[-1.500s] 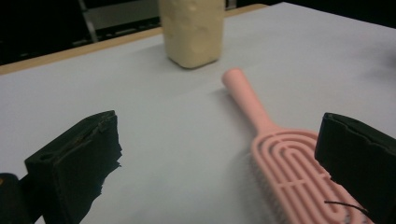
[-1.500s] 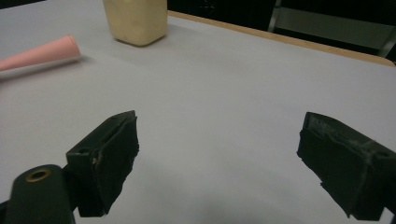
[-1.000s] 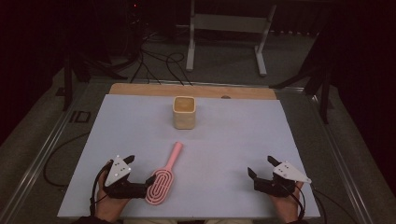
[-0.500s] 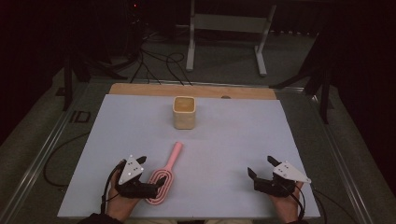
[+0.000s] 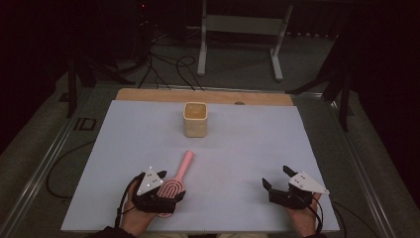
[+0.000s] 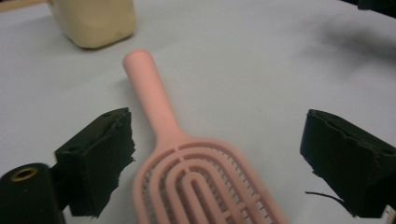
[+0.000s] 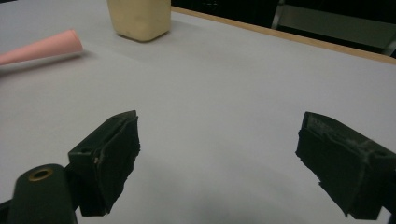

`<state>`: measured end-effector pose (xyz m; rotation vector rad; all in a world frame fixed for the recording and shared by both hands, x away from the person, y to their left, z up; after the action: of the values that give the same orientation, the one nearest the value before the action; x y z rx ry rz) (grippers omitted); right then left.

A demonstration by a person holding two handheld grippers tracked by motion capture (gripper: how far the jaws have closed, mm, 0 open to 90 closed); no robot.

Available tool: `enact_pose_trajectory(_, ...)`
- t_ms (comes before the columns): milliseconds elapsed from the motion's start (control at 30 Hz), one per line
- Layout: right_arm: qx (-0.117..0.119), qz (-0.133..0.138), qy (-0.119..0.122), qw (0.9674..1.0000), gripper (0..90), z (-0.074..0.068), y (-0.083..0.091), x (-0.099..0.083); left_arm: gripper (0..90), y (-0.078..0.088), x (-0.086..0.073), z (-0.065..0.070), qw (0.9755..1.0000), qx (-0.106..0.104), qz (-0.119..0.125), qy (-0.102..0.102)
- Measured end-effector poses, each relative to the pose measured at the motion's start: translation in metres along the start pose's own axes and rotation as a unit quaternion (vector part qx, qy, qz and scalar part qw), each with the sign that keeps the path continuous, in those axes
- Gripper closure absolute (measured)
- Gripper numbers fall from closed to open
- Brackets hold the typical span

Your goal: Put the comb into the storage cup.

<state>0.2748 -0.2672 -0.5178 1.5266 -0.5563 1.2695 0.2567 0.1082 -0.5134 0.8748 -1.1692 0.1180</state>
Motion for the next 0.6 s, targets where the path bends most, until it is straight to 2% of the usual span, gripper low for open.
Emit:
enact_pose_trajectory(133,0.0,0.001,0.0,1.0,12.8,0.0,0.0,0.0,15.3,-0.005,-0.002,0.006,0.9999,-0.009,-0.01,0.005)
enact_pose_trajectory(200,-0.001,0.001,0.0,1.0,12.8,0.0,0.0,0.0,19.2,-0.008,-0.003,0.009,0.9998,-0.003,-0.017,0.007)
enact_pose_trajectory(300,-0.001,0.001,-0.001,1.0,12.8,0.001,0.0,0.0,30.7,-0.013,-0.005,0.011,0.9993,0.008,-0.034,0.013)
enact_pose_trajectory(467,-0.002,0.001,-0.002,1.0,12.8,0.001,0.001,0.0,53.1,-0.017,-0.007,0.022,0.9986,-0.024,-0.046,0.012)
enact_pose_trajectory(600,-0.001,0.001,-0.002,1.0,12.8,0.001,0.001,0.0,72.2,-0.019,-0.01,0.025,0.9976,-0.033,-0.06,0.009)
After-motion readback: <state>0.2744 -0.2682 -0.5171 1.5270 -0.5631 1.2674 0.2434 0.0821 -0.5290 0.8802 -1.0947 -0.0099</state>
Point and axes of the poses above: each handheld gripper's, and its own axes: y roughly backward along the jaws, x roughly out of its top, z roughly to its right, the point moved 5 cm from there along -y, roughly forward along the jaws, and after that the axes turned 4 degrees about -x, right-handed, at the moved point
